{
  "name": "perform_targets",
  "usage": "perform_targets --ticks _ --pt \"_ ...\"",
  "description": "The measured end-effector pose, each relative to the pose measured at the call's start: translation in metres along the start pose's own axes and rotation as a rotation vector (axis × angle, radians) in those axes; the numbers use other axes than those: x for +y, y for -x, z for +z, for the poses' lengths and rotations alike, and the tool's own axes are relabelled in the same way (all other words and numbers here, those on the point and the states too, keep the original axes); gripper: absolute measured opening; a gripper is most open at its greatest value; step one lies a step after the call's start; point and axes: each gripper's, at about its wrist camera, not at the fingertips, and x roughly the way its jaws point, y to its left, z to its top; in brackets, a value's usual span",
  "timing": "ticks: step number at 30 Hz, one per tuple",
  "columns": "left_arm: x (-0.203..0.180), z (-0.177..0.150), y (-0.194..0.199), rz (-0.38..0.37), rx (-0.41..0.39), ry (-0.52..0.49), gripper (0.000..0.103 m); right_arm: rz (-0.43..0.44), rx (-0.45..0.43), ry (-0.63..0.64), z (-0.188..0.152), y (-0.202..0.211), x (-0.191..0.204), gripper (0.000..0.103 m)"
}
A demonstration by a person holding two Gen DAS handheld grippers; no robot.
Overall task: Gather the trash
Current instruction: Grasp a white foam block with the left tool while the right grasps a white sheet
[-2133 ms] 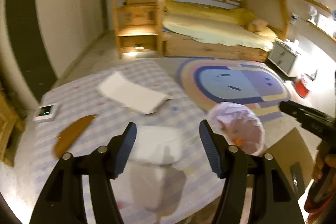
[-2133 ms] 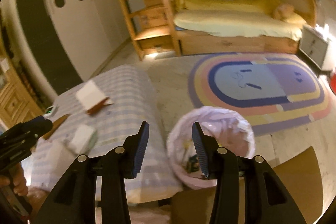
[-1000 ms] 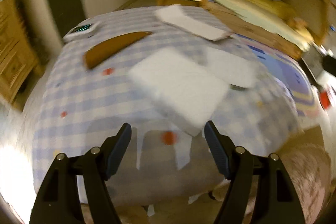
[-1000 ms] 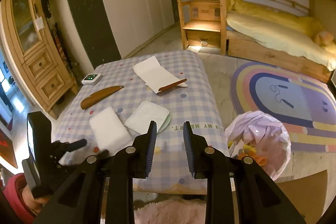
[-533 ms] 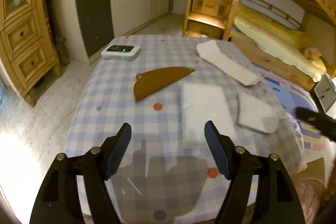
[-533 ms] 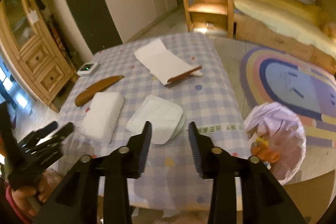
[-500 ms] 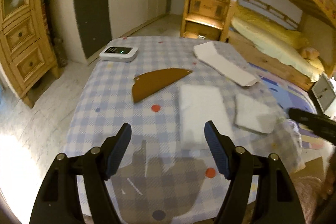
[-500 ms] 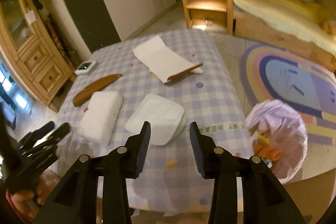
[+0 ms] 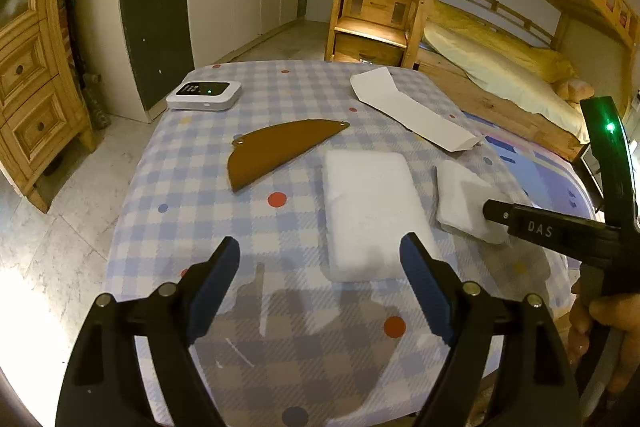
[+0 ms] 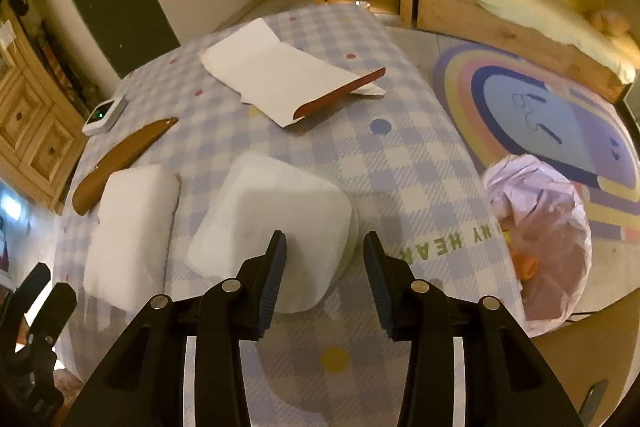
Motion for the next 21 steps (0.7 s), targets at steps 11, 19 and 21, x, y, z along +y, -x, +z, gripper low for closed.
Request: perform_targets --ticks 11,19,21 --pt "-0.015 -0.002 0.002 -0.017 0.006 -0.053 0.085 0.185 -0.240 0.012 0.002 0.079 -0.018 0.002" --pt "-0.043 0.004 -0.021 -0.004 0.057 -0.091 0.086 0.165 -0.296 0.006 0.000 0.102 -0.031 0.002" --pt "-0.048 0.005 -0.028 0.016 0.074 -0.095 0.086 0.168 -0.297 0.004 0.000 0.105 -0.035 0.002"
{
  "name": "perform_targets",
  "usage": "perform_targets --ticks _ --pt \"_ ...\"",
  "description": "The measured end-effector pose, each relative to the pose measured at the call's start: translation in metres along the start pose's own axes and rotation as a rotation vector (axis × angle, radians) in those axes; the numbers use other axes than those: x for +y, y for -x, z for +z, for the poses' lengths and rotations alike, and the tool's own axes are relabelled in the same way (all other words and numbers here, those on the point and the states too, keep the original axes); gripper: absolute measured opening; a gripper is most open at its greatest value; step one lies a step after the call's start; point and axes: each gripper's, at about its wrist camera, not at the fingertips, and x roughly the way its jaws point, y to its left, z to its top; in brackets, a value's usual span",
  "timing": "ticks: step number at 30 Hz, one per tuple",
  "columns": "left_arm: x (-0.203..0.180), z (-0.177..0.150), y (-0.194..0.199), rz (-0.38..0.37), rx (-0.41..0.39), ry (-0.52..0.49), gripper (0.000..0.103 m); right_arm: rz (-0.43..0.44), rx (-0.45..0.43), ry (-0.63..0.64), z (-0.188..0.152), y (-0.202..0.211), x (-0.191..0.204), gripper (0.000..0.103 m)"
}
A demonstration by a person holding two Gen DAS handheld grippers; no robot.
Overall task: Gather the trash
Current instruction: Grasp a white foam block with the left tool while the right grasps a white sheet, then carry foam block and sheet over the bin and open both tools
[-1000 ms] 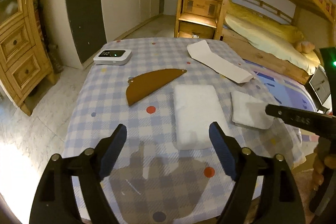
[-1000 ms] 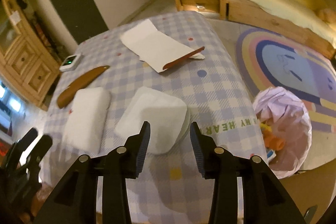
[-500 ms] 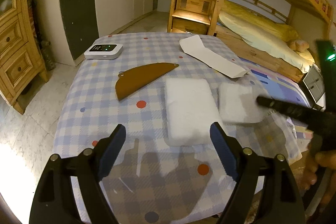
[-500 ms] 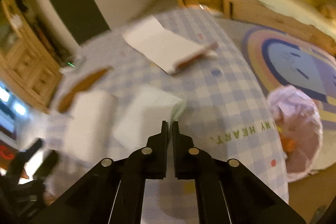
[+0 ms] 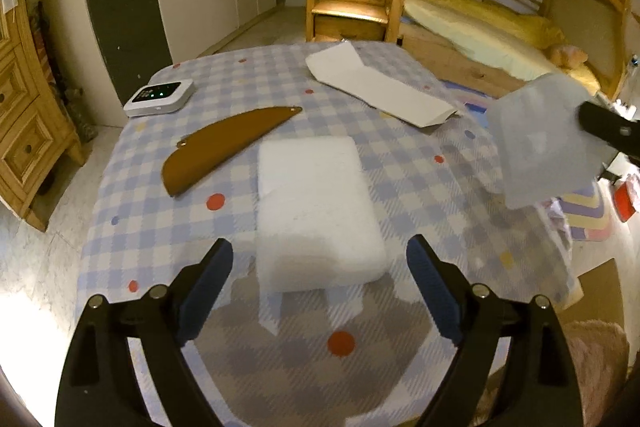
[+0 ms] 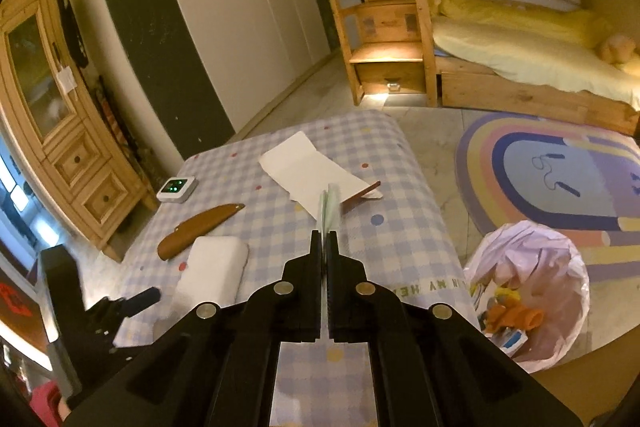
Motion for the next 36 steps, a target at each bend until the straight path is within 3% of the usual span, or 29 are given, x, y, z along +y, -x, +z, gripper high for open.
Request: perform_targets --ticks 9,14,21,27,36 --pt "-0.010 0.001 -0.018 0.078 0.051 -0.031 0.068 0.013 0.000 -0.015 -0.004 0.007 -0.004 0.002" --pt "-0.004 -0.001 -0.010 0.020 0.028 -0.018 0.063 0.012 -0.004 -0.015 -0.006 0.011 -0.006 0.002" --pt "-0.012 0.003 0.047 -0.118 -0.090 -0.007 0.062 0.006 -0.031 -0.023 -0.011 0.028 -0.017 0.002" --pt "-0.054 0.007 0.078 -0.193 -0.147 -0.080 0.062 -0.011 -0.046 -0.042 -0.018 0.046 -0.036 0.002" --pt "-0.129 0.021 0.065 -0.300 -0.119 -0.206 0.063 -0.092 -0.066 -0.098 -0.030 0.077 -0.088 0.002"
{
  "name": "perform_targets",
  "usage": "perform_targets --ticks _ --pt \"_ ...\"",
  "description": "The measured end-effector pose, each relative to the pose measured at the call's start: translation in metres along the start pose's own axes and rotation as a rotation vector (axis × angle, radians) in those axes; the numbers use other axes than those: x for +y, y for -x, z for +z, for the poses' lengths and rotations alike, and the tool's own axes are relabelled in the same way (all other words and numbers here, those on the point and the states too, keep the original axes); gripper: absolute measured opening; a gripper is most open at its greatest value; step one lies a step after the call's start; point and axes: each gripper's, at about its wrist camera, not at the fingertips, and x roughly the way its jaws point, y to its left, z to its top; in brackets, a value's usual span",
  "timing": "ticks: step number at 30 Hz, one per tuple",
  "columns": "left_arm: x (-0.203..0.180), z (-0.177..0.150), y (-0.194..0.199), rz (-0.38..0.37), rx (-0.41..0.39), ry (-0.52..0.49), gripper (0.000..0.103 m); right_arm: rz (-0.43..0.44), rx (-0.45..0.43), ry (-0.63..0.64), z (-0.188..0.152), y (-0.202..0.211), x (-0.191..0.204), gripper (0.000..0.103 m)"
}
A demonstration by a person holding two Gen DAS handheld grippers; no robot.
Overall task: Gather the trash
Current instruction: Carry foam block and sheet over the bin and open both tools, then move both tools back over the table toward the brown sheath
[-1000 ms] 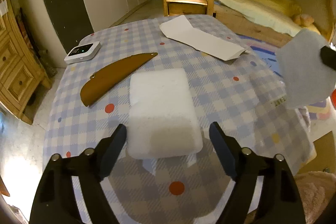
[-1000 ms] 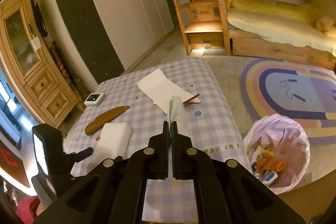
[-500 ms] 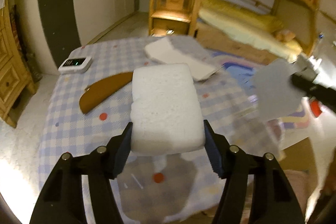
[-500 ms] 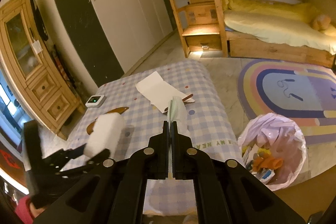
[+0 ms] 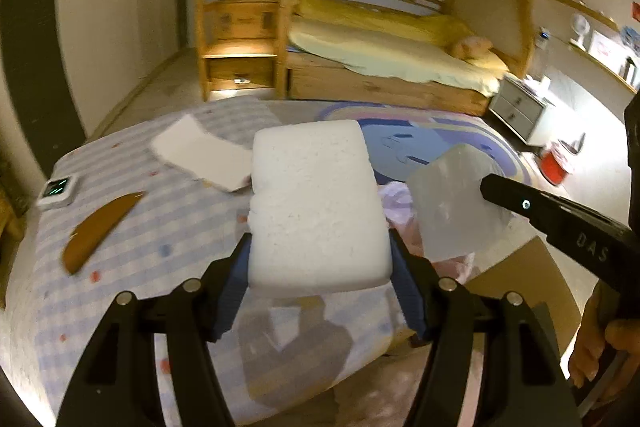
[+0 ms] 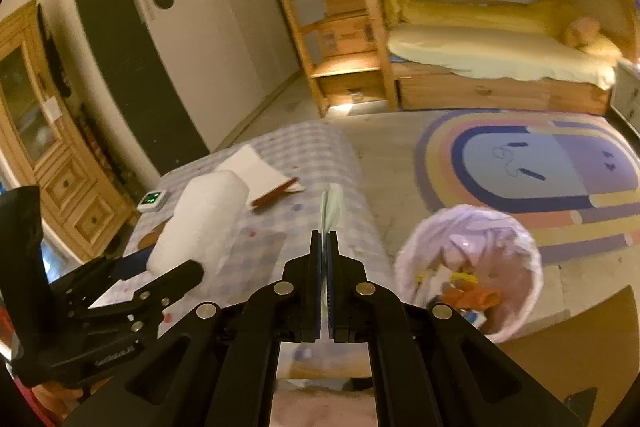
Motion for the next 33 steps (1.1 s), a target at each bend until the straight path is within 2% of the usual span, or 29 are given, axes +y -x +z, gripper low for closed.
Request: perform_targets --ticks 8,15,18,19,22,26,27,29,33 --pt "-0.071 0.027 -0.049 -0.110 0.032 -0.124 0.064 -0.122 -0.041 -0.079 0.004 0.019 -0.064 0.002" --pt "-0.121 0.044 -0.095 -0.203 0.063 -0.211 0.065 -0.159 -0.053 -0.143 0.012 0.014 -0.111 0.002" --pt "-0.130 0.051 -0.112 -0.211 0.078 -0.224 0.067 -0.166 -0.058 -0.166 0.016 0.009 -0.125 0.002" --pt "-0.129 0.052 -0.115 -0.213 0.081 -0.222 0.068 -0.172 -0.058 -0.172 0.019 0.004 -0.131 0.002" --pt "-0.123 0.056 -0.121 -0.203 0.083 -0.209 0.080 -0.172 -0.042 -0.188 0.022 -0.010 -0.142 0.002" --pt "-0.110 0.058 -0.115 -0.169 0.066 -0.181 0.081 -0.190 0.012 -0.191 0.024 -0.032 -0.153 0.011" --pt "-0.106 0.058 -0.113 -0.157 0.063 -0.173 0.081 -0.196 0.028 -0.204 0.024 -0.036 -0.155 0.024" --pt "-0.096 0.056 -0.108 -0.134 0.057 -0.160 0.081 -0.190 0.025 -0.222 0.021 -0.034 -0.153 0.034" --pt "-0.075 0.052 -0.091 -0.093 0.038 -0.123 0.081 -0.171 0.015 -0.206 0.015 -0.024 -0.143 0.034"
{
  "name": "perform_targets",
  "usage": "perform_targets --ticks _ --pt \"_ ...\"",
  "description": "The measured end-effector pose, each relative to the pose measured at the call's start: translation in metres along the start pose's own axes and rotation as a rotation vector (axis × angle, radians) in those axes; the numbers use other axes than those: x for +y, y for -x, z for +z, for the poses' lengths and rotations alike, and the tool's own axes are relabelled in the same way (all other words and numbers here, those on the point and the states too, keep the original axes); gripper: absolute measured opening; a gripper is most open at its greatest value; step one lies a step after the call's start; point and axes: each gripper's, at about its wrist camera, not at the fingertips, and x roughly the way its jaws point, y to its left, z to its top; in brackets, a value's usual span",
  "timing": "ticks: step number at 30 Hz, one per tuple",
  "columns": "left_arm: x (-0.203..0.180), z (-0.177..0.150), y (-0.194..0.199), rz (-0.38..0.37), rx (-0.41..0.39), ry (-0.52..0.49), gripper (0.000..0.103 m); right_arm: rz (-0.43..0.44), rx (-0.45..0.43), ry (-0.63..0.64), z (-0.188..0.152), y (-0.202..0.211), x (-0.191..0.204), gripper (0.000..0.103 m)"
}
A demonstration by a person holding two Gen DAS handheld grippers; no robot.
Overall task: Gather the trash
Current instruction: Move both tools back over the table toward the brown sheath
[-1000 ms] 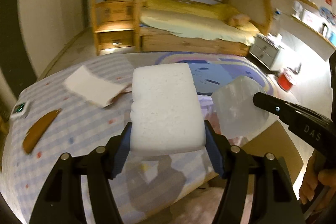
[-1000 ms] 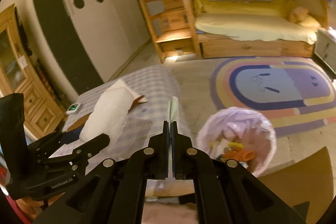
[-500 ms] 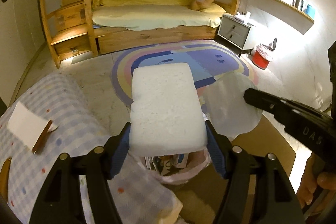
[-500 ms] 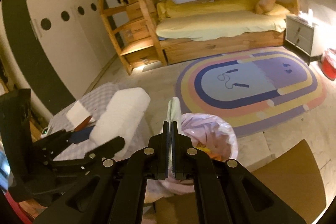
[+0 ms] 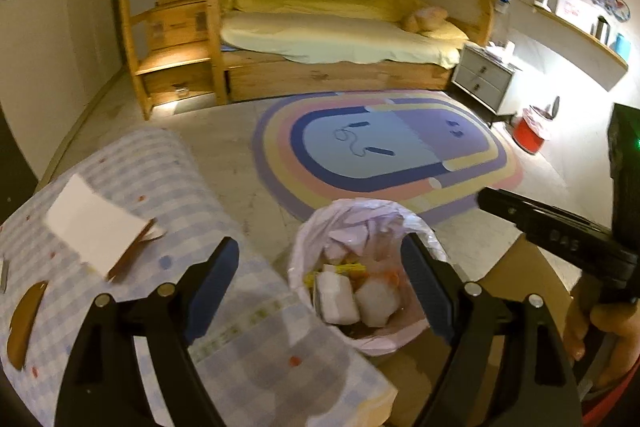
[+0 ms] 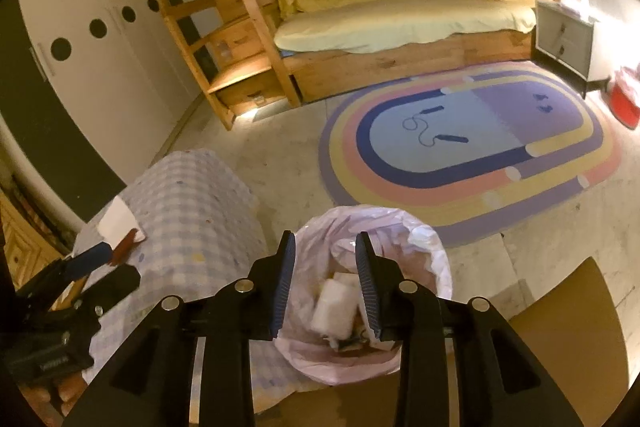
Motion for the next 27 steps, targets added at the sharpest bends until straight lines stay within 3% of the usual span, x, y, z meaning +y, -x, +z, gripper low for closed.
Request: perform_targets --ticks 8,14,21,27 --pt "0.029 -0.021 0.039 0.080 -0.015 0.017 0.081 0.050 -0.023 0.041 -0.010 0.028 0.034 0.034" --pt "0.058 -0.051 0.075 0.138 -0.029 0.047 0.081 0.120 0.005 0.103 -0.028 0.036 0.084 0.034" --pt "0.120 -0.086 0.114 0.260 -0.059 0.119 0.081 0.184 0.055 0.173 -0.040 0.023 0.145 0.034" --pt "0.194 -0.104 0.134 0.401 -0.079 0.283 0.081 0.224 0.096 0.223 -0.045 -0.007 0.197 0.034"
